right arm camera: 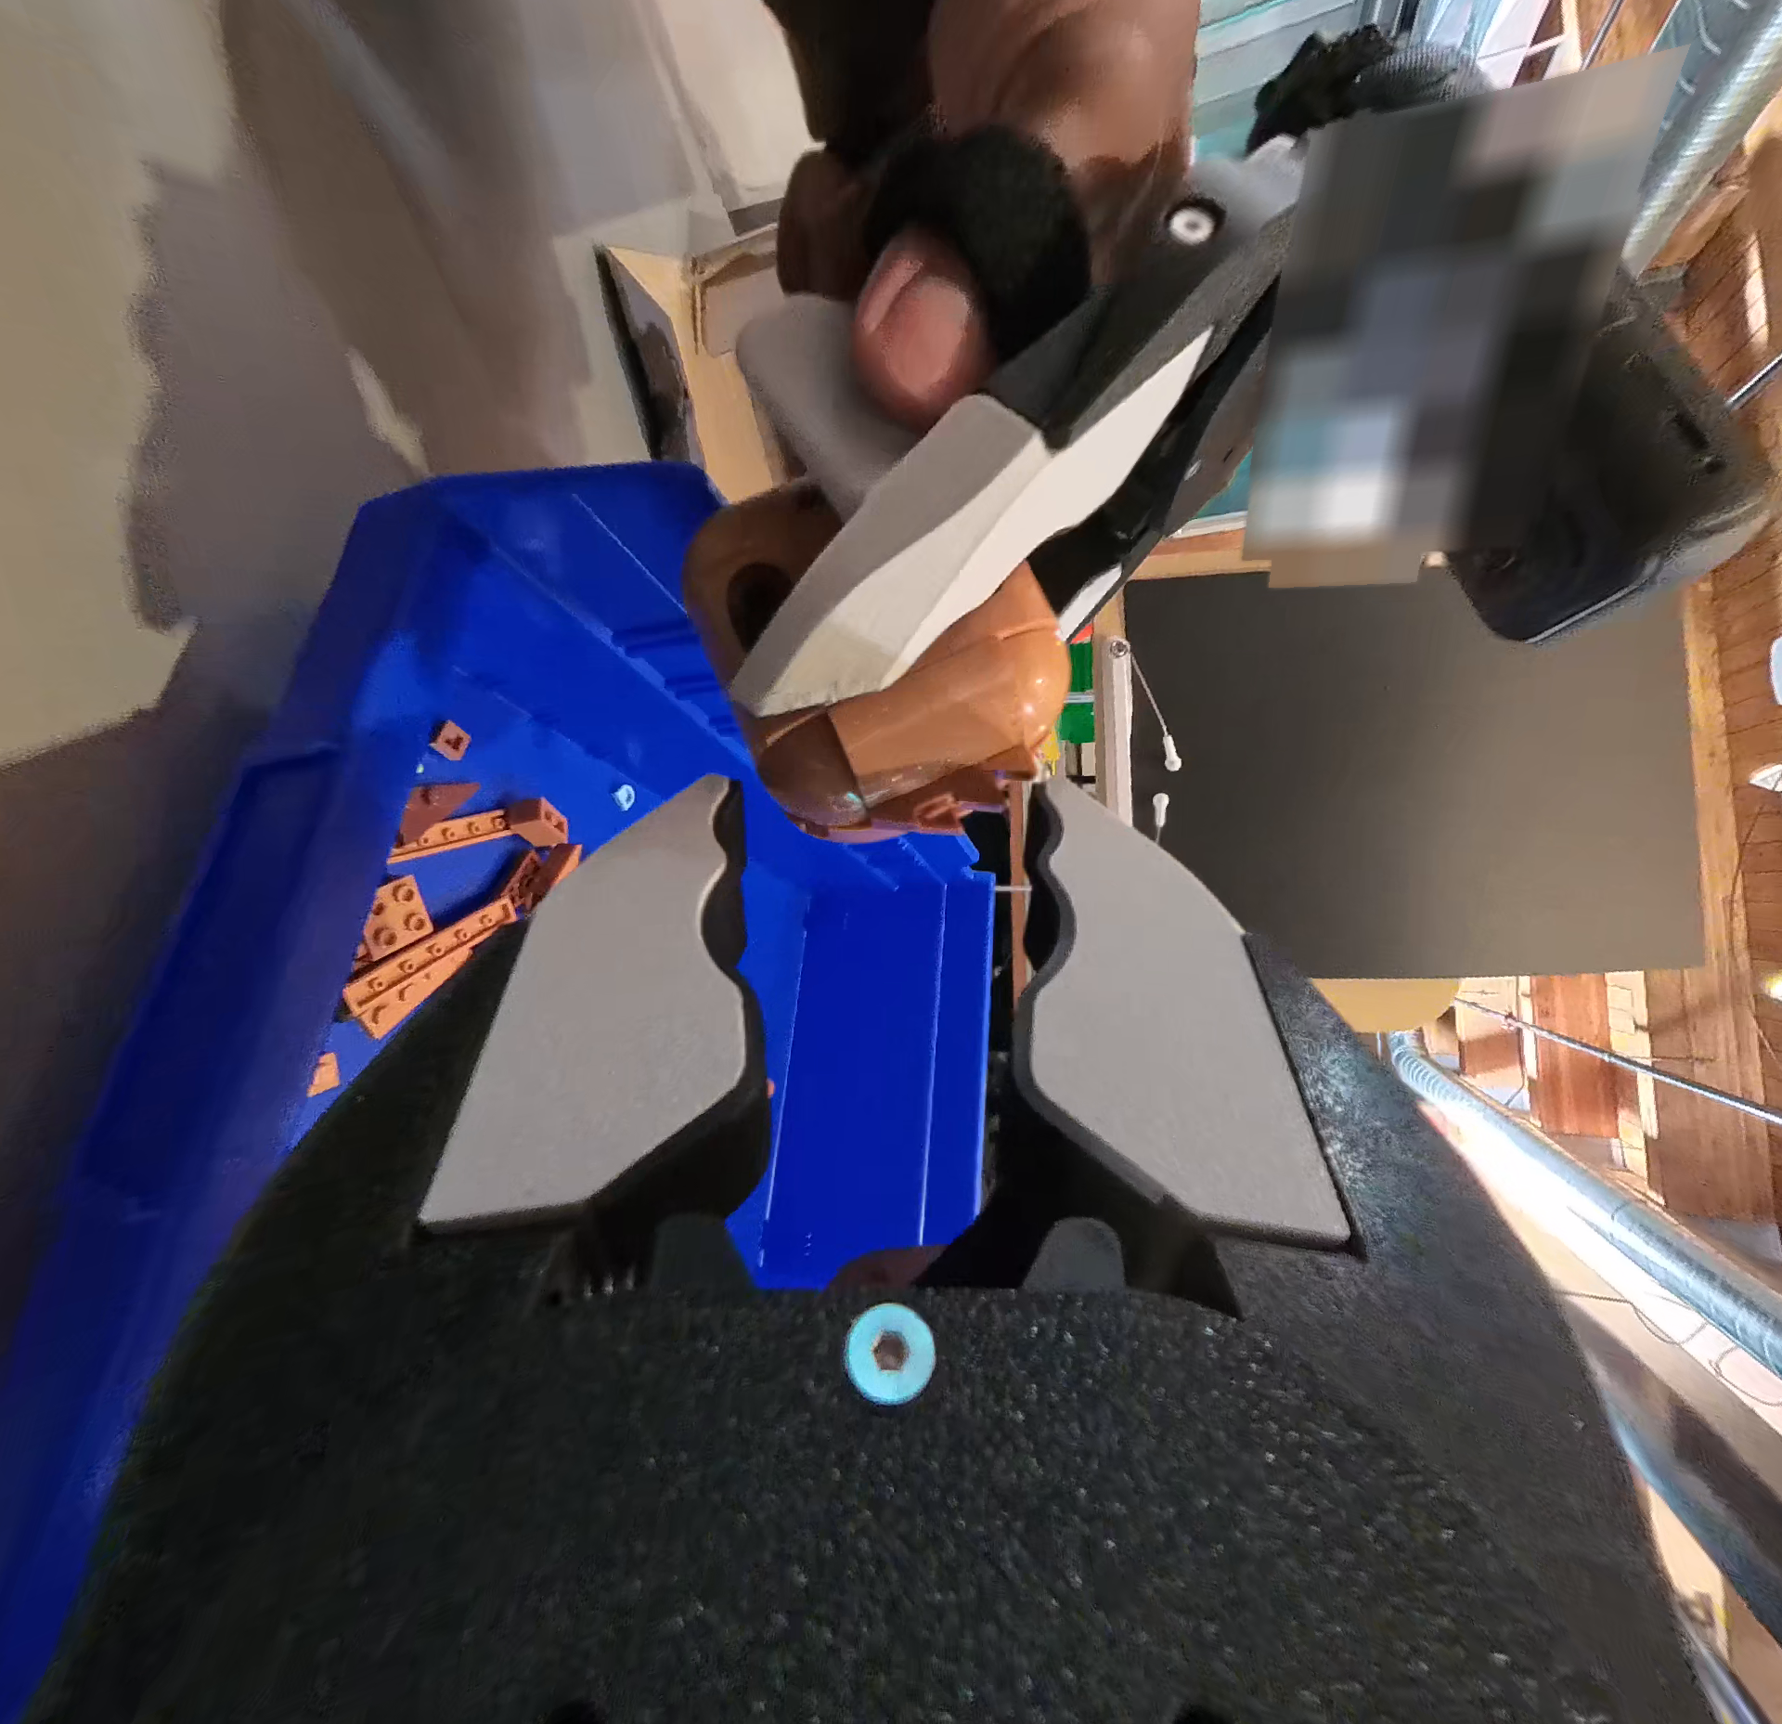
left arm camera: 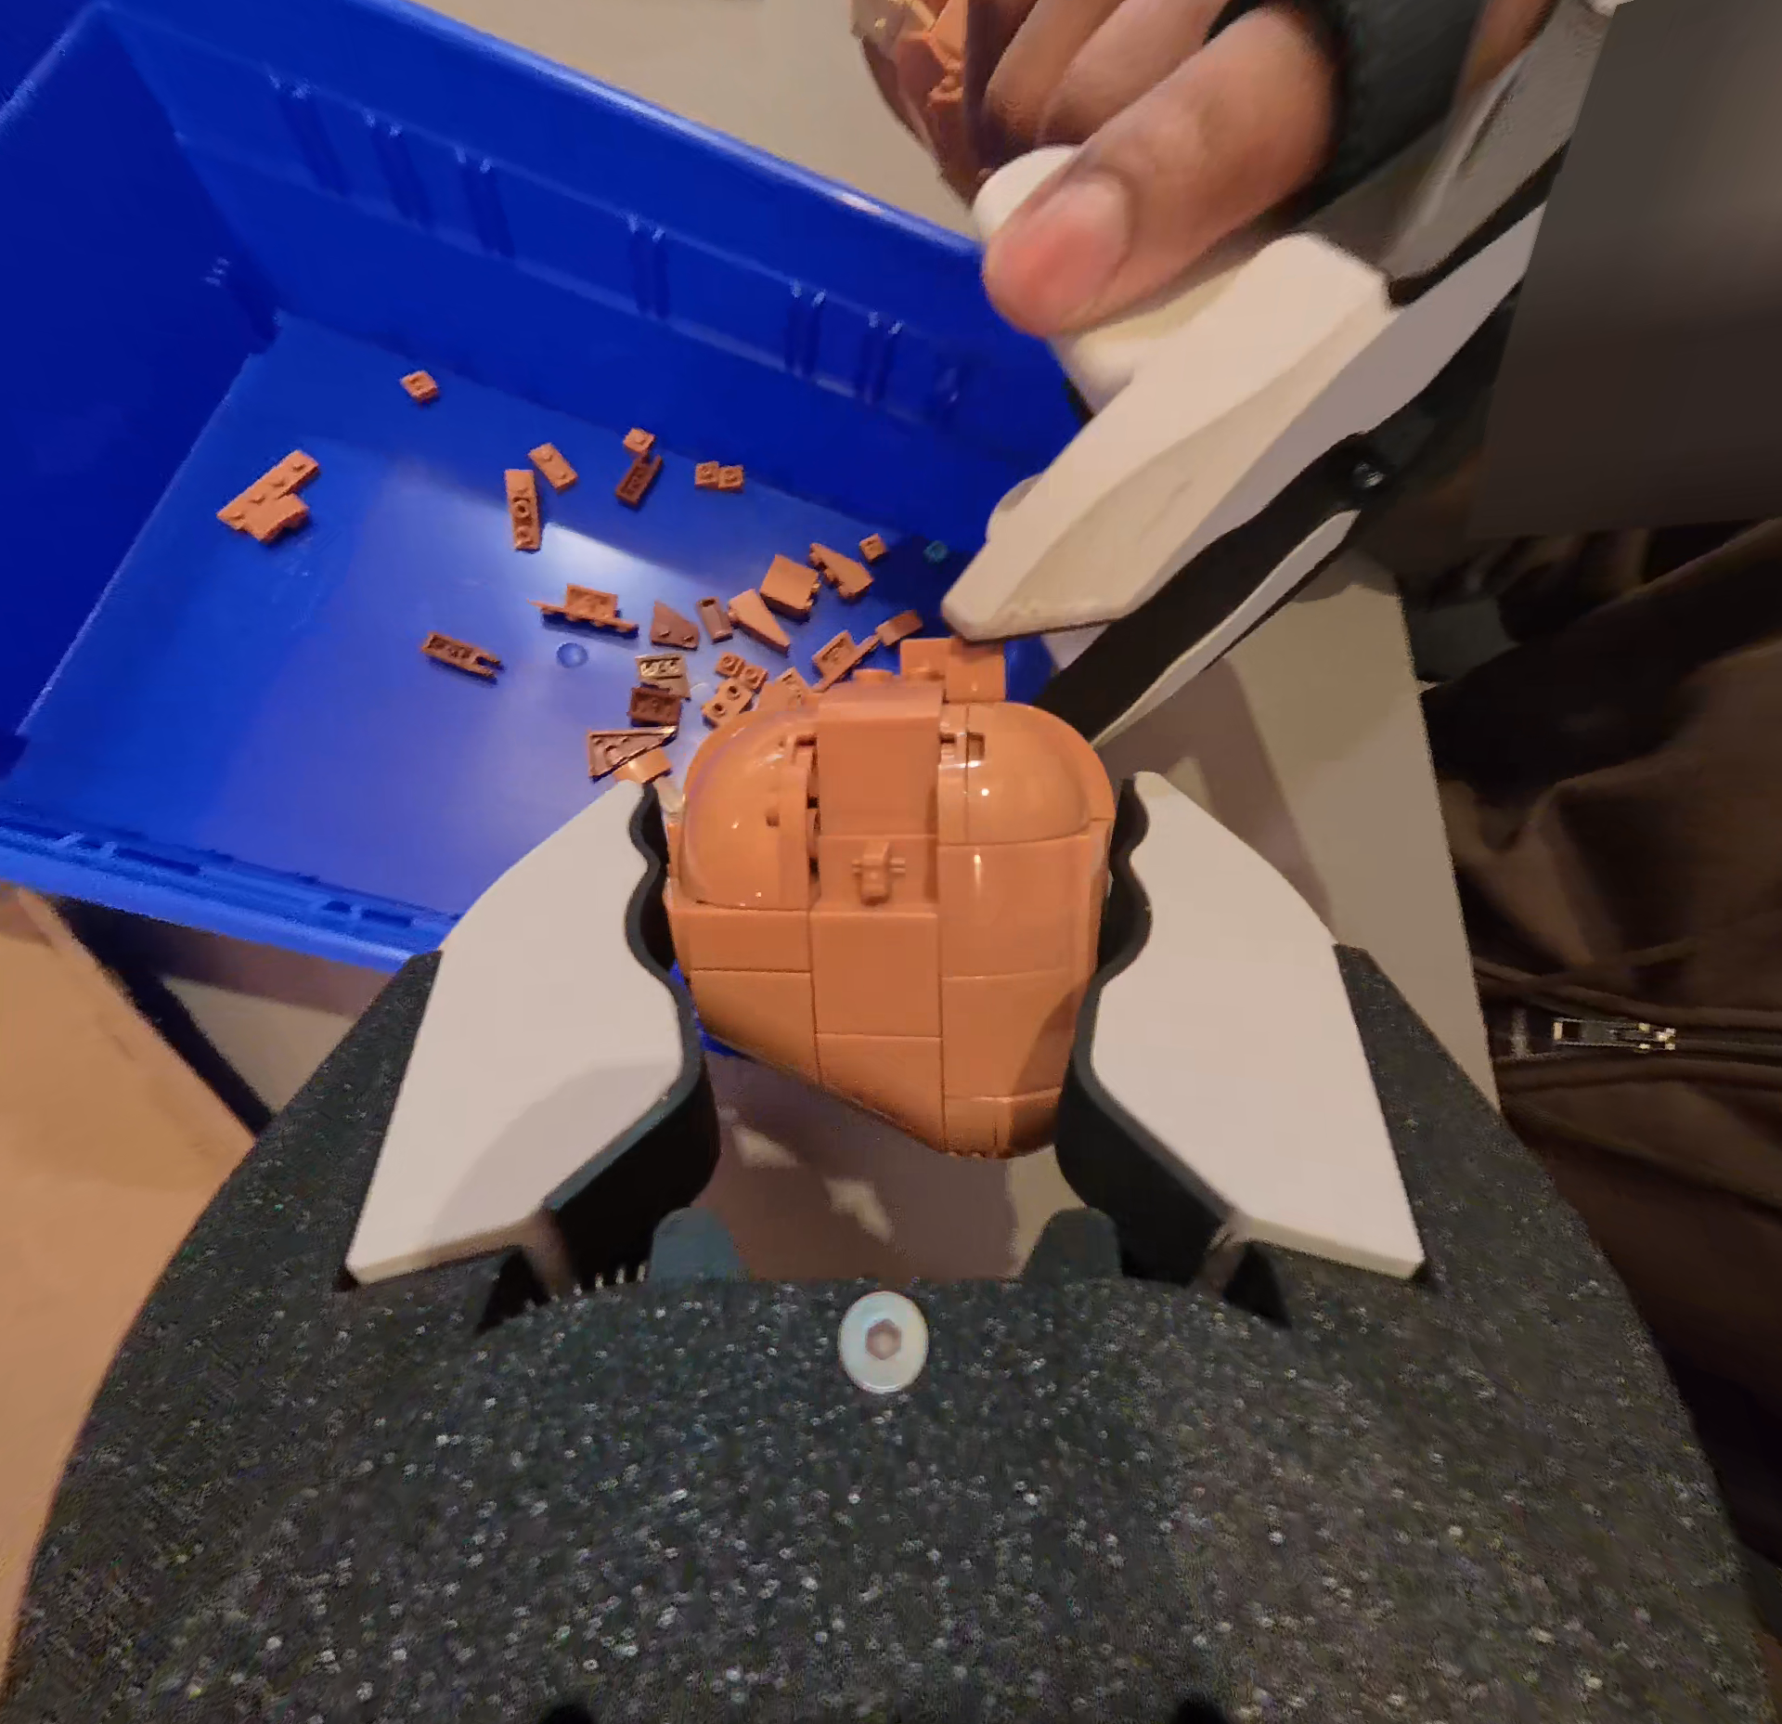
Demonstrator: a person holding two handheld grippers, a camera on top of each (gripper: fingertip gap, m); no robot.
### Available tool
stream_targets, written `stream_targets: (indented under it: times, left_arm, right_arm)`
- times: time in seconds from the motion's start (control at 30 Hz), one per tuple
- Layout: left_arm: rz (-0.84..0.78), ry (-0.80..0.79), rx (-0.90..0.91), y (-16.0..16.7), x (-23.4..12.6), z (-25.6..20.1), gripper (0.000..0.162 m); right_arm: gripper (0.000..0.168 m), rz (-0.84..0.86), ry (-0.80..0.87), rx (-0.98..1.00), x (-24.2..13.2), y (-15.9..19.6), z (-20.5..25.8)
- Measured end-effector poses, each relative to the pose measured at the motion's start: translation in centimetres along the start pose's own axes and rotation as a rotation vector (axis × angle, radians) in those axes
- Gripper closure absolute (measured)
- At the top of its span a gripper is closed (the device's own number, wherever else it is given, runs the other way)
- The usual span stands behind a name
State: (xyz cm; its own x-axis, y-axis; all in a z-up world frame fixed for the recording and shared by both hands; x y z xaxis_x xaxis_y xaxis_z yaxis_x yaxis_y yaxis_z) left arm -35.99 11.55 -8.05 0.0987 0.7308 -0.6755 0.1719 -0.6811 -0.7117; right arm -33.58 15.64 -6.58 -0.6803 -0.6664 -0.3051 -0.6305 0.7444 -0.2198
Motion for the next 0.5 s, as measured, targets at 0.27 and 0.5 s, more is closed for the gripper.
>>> stream_targets:
  times: [0.27,0.5]
  left_arm:
    - [-0.038,0.018,-0.042,-0.4,0.4,0.1,0.073]
    - [-0.052,-0.006,-0.091,-0.3,0.5,1.0,0.073]
  right_arm:
    - [0.119,0.068,0.014,0.013,0.8,1.0,0.1]
    - [0.119,0.138,0.005,0.066,1.4,1.7,0.1]
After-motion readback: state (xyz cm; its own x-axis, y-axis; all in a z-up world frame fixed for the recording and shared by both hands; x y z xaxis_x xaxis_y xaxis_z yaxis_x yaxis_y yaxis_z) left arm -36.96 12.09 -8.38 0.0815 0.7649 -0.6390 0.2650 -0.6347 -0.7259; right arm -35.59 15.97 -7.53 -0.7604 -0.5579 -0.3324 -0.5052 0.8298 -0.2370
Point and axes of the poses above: each gripper's, where its closed fingertips meet, x out along the fingers, y out of its underside, z = x × y across the jaws, the point moved 3 cm from there along -x, back along the fingers, and after that the axes turned 2 degrees about -y, right-handed, at the moved point
